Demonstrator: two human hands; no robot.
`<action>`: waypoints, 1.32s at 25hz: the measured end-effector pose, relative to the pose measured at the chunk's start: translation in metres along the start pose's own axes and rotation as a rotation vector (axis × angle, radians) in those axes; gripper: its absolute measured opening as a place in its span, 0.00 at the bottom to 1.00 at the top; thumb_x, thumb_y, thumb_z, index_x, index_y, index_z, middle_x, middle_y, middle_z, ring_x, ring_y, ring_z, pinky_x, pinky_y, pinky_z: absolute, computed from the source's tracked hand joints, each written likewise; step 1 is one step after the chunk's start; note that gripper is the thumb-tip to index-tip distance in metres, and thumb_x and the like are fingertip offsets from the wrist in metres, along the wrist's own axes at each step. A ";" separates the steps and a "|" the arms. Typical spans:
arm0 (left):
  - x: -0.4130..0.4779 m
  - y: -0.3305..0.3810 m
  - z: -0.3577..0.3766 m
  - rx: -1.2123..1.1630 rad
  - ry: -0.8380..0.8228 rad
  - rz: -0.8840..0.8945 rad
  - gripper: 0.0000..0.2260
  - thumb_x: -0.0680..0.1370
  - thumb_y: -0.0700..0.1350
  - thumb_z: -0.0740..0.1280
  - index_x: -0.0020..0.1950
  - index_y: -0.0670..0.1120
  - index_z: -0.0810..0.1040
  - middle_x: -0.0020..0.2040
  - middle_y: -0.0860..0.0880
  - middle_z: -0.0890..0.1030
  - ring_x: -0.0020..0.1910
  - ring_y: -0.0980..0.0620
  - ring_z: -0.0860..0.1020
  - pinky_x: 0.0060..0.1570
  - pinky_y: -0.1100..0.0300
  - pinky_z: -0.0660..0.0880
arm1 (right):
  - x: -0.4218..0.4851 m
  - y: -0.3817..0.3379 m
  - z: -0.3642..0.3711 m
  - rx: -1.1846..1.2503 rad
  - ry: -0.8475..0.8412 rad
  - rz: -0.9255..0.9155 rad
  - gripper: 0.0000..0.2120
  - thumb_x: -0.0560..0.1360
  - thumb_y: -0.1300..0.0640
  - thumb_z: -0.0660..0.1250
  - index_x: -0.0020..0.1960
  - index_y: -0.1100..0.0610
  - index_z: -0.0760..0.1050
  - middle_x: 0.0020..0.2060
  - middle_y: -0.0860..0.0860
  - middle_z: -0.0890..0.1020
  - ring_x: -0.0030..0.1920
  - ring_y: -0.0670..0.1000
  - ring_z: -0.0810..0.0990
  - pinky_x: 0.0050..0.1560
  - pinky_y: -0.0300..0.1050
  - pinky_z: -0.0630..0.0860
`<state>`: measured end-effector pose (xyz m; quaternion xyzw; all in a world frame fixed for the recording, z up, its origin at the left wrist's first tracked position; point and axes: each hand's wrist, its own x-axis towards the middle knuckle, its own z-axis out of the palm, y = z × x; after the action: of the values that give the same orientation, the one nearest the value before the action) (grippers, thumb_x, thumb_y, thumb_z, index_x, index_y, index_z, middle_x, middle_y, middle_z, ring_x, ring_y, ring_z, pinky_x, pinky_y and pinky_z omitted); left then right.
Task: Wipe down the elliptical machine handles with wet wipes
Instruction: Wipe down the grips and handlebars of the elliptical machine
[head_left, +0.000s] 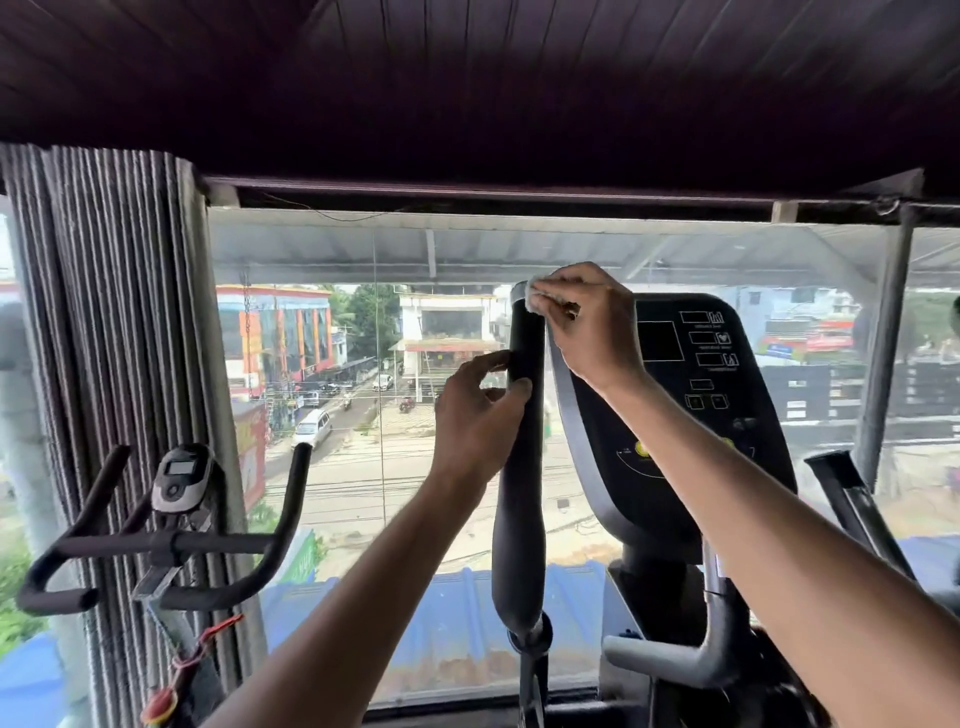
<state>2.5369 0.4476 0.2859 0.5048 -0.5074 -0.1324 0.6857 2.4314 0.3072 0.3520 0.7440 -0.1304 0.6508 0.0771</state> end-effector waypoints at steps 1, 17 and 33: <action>0.000 -0.002 0.001 -0.004 0.008 -0.001 0.16 0.76 0.45 0.70 0.63 0.52 0.83 0.55 0.55 0.86 0.48 0.53 0.86 0.53 0.48 0.83 | 0.001 0.002 -0.001 -0.007 -0.029 -0.030 0.10 0.76 0.63 0.76 0.56 0.63 0.86 0.50 0.55 0.85 0.48 0.48 0.84 0.53 0.30 0.80; 0.005 -0.010 0.000 -0.078 -0.030 0.002 0.18 0.72 0.51 0.70 0.62 0.58 0.82 0.60 0.53 0.84 0.53 0.51 0.85 0.55 0.44 0.83 | 0.043 -0.003 -0.005 -0.223 -0.367 -0.185 0.05 0.78 0.60 0.74 0.51 0.60 0.87 0.48 0.52 0.83 0.47 0.49 0.80 0.54 0.52 0.82; 0.003 -0.010 0.001 0.019 -0.017 0.115 0.16 0.80 0.42 0.70 0.67 0.52 0.80 0.62 0.59 0.78 0.45 0.71 0.79 0.41 0.75 0.74 | -0.015 0.001 0.003 0.116 0.038 0.295 0.08 0.77 0.52 0.76 0.55 0.53 0.87 0.45 0.46 0.88 0.45 0.39 0.85 0.52 0.51 0.84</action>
<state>2.5404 0.4403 0.2793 0.4802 -0.5427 -0.0923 0.6829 2.4319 0.3070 0.3363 0.7075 -0.1989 0.6755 -0.0599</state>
